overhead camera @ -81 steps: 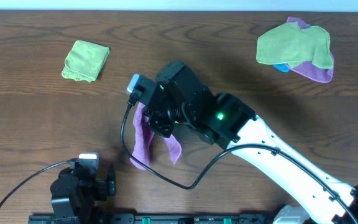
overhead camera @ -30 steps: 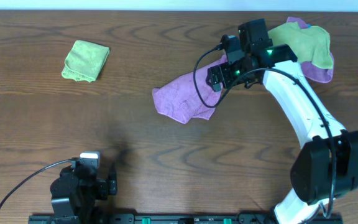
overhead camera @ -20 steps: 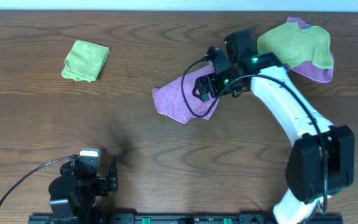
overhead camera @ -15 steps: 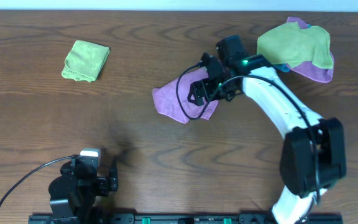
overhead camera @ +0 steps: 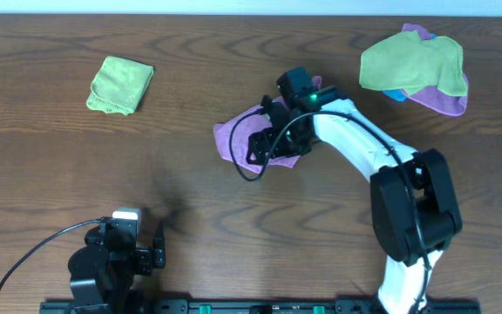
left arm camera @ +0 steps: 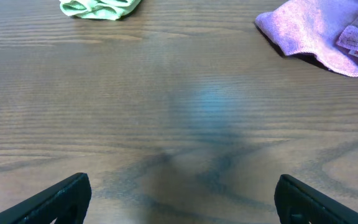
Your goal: Fold the cloth
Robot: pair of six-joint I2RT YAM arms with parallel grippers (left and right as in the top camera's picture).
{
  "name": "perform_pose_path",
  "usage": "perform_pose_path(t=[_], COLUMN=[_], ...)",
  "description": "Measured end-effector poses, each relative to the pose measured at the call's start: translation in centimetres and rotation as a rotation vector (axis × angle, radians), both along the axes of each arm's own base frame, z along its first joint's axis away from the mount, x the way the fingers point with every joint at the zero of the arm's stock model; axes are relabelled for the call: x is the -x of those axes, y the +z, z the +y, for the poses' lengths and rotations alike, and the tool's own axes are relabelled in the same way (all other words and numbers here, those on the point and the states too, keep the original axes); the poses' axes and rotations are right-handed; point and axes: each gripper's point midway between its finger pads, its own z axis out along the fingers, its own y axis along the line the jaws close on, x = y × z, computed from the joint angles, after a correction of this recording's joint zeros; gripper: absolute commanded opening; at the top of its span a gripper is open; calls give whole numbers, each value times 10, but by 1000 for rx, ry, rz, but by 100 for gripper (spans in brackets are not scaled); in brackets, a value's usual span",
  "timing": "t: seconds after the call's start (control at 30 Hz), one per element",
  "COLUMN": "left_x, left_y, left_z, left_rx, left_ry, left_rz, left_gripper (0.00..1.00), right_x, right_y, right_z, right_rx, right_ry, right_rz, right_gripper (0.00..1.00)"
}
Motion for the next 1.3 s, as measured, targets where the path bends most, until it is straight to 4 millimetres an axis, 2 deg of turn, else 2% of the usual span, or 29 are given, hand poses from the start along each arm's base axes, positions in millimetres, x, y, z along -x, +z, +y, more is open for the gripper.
perform_pose_path(t=[0.13,0.2,0.37,0.47,0.53,0.8,0.93,1.1,1.3], left_x=[0,0,0,0,0,0,0,0,0], left_y=[0,0,0,0,0,0,0,0,0], left_z=[0,0,0,0,0,0,0,0,0], left_rx=[0,0,0,0,0,0,0,0,11], left_ry=[0,0,0,0,0,0,0,0,7], left_rz=[0,0,-1,0,0,0,0,0,1], left_gripper=[96,95,96,95,95,95,96,95,95], right_x=[6,9,4,1,0,-1,-9,-30,-70], right_y=[-9,-19,-26,-27,-27,-27,-22,-5,29], right_z=[6,7,6,5,5,4,8,21,56], right_rx=[16,34,58,67,72,74,60,16,-112], right_ry=[22,31,42,46,45,59,71,78,104], right_rz=[15,29,-4,-22,-27,-39,-72,-158,-361], right_gripper=[93,87,48,16,1,1,1,1,1])
